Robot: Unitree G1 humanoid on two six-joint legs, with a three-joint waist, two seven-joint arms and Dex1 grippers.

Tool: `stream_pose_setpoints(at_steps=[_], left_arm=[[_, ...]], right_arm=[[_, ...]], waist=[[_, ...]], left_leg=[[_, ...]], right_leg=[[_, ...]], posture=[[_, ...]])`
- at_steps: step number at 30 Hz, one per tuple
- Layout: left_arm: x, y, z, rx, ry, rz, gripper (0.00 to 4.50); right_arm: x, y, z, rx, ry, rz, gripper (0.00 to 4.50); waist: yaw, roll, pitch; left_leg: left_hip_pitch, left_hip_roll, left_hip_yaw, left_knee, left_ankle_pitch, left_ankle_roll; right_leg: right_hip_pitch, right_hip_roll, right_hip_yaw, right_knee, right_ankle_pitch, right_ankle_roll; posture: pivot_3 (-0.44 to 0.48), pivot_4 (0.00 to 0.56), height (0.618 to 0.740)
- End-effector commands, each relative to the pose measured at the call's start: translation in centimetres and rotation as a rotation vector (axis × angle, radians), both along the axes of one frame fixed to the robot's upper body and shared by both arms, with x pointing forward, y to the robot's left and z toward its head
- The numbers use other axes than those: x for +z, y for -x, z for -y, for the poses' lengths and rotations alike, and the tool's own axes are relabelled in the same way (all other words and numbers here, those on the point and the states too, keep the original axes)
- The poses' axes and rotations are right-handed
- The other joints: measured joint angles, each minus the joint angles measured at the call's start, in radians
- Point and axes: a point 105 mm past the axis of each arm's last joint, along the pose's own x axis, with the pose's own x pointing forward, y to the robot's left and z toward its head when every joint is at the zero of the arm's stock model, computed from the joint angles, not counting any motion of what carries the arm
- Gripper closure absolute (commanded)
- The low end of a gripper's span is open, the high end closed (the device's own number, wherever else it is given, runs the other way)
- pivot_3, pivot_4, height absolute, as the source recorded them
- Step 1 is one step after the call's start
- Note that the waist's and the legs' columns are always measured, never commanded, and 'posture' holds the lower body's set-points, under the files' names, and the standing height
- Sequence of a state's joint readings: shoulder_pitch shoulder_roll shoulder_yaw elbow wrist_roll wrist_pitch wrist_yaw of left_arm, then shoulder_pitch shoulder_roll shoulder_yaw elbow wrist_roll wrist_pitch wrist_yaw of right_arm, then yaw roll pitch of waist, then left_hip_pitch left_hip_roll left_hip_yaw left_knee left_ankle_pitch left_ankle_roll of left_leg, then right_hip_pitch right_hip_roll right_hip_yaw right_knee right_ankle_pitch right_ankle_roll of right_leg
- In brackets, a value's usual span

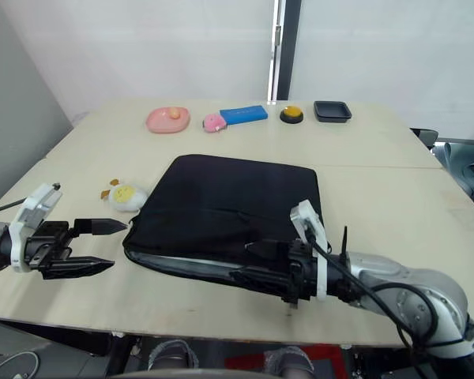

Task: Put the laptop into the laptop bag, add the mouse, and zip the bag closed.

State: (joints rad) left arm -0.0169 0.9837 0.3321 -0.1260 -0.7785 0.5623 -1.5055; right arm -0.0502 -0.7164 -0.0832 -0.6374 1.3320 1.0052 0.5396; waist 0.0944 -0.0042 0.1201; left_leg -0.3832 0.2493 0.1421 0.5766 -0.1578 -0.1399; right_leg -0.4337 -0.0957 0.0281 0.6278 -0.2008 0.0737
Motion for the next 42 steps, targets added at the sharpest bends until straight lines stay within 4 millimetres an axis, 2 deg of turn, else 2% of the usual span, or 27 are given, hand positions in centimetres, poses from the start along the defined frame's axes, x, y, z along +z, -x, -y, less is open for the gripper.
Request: stream_pose_setpoints(at_steps=[1,3,4,7,9,12,16,21,27,28,29,31,35,40,42], left_arm=[[0.6,-0.3,0.0,0.0,-0.002,0.03,0.0],[0.6,-0.3,0.0,0.002,-0.003,0.031,0.0],[0.6,-0.3,0.0,0.003,-0.004,0.032,0.0],[0.8,-0.3,0.1,0.003,-0.002,0.033,0.0],[0.9,-0.3,0.1,0.002,0.0,0.034,0.0],[1.2,-0.3,0.1,0.005,0.001,0.037,0.0],[1.2,-0.4,0.2,0.004,0.002,0.039,0.0],[1.2,-0.5,0.4,0.007,0.003,0.043,0.0],[1.3,-0.7,0.3,0.021,0.008,0.05,0.0],[1.3,-0.7,0.3,0.022,0.009,0.051,0.0],[1.3,-0.7,0.3,0.023,0.009,0.051,0.0],[1.3,-0.8,0.3,0.028,0.012,0.05,0.0],[1.1,-0.7,-0.3,0.046,0.003,0.04,0.0],[1.6,-0.6,-0.8,0.059,-0.01,0.05,0.0],[1.6,-0.6,-0.6,0.057,-0.011,0.053,0.0]], right_arm=[[-0.7,1.0,-0.3,0.056,0.073,-0.017,0.02],[-2.0,1.8,-0.6,0.096,0.133,-0.044,0.02],[-2.1,1.4,-0.7,0.084,0.139,-0.034,0.02],[-1.4,-1.5,-1.0,-0.003,0.128,0.042,0.02],[-0.7,-2.6,-0.9,-0.029,0.107,0.057,0.02],[0.7,-2.6,-1.1,0.01,0.055,0.082,0.02],[1.1,-3.0,-1.4,0.022,0.043,0.087,0.02],[-0.8,-4.6,-1.3,-0.018,0.166,0.088,0.02],[-1.7,-4.9,-1.7,0.0,0.25,0.172,0.02],[-1.9,-5.3,-1.7,-0.013,0.253,0.187,0.41],[-1.9,-5.8,-1.8,-0.03,0.25,0.199,0.55],[-1.4,-6.3,-1.9,-0.042,0.216,0.228,1.2],[-0.5,-6.2,-2.5,0.006,0.133,0.253,2.57],[-1.2,-7.6,-3.1,-0.006,0.128,0.26,4.29],[-1.3,-8.7,-3.5,-0.039,0.141,0.297,4.44]], waist=[[0.001,0.0,0.0],[0.001,0.0,0.0],[0.001,0.0,0.0],[-0.006,0.0,0.0],[-0.006,0.0,0.0],[-0.001,0.0,0.0],[0.001,0.0,0.0],[0.0,0.0,0.0],[0.0,0.0,0.0],[-0.001,0.0,0.0],[-0.002,0.0,0.0],[-0.004,0.0,0.0],[-0.004,-0.001,0.0],[-0.005,-0.001,-0.001],[-0.006,-0.001,-0.001]], left_leg=[[0.0,0.0,0.0,0.0,0.0,0.0],[0.0,0.0,0.0,0.0,0.0,0.0],[0.0,0.0,0.0,0.0,0.0,0.0],[0.0,0.0,0.0,0.001,0.0,0.0],[0.0,0.0,0.0,0.002,0.0,0.0],[0.0,0.0,0.0,0.003,0.0,0.0],[-0.001,0.0,0.0,0.003,0.0,0.0],[0.0,0.0,0.0,0.003,0.0,0.0],[-0.001,0.0,-0.001,0.003,0.0,0.0],[-0.001,0.0,-0.001,0.003,0.0,0.0],[0.0,0.0,0.0,0.003,0.0,0.0],[0.0,0.0,0.0,0.003,0.0,0.0],[0.0,0.0,0.0,0.003,0.0,0.0],[-0.001,0.0,-0.001,0.003,0.0,0.0],[0.0,0.0,-0.001,0.003,0.0,0.0]], right_leg=[[0.0,0.0,0.0,0.0,0.0,0.0],[0.0,0.0,0.0,0.0,0.0,0.0],[0.0,0.0,0.0,0.0,0.0,0.0],[0.0,0.0,0.0,0.001,0.0,0.0],[0.0,0.0,0.001,0.003,0.0,0.0],[0.0,0.0,0.001,0.004,0.0,0.0],[0.0,0.0,0.0,0.002,0.0,0.0],[0.0,0.0,0.0,0.003,0.0,0.0],[0.0,0.0,0.0,0.002,0.0,0.0],[0.0,0.0,0.0,0.002,0.0,0.0],[0.0,0.0,0.0,0.002,0.0,0.0],[0.0,0.0,0.0,0.003,0.0,0.0],[0.0,0.0,0.0,0.004,0.0,0.0],[0.0,0.0,0.0,0.003,0.0,-0.001],[0.0,0.0,0.0,0.004,0.0,-0.001]], posture=[[0.0,0.15,0.74],[0.0,0.15,0.74],[0.0,0.15,0.74],[0.0,0.15,0.74],[0.0,0.15,0.74],[0.0,0.15,0.74],[0.0,0.15,0.74],[0.0,0.15,0.74],[0.0,0.15,0.74],[0.0,0.15,0.74],[0.0,0.15,0.74],[0.0,0.15,0.74],[0.0,0.15,0.74],[0.0,0.15,0.74],[0.0,0.15,0.74]])
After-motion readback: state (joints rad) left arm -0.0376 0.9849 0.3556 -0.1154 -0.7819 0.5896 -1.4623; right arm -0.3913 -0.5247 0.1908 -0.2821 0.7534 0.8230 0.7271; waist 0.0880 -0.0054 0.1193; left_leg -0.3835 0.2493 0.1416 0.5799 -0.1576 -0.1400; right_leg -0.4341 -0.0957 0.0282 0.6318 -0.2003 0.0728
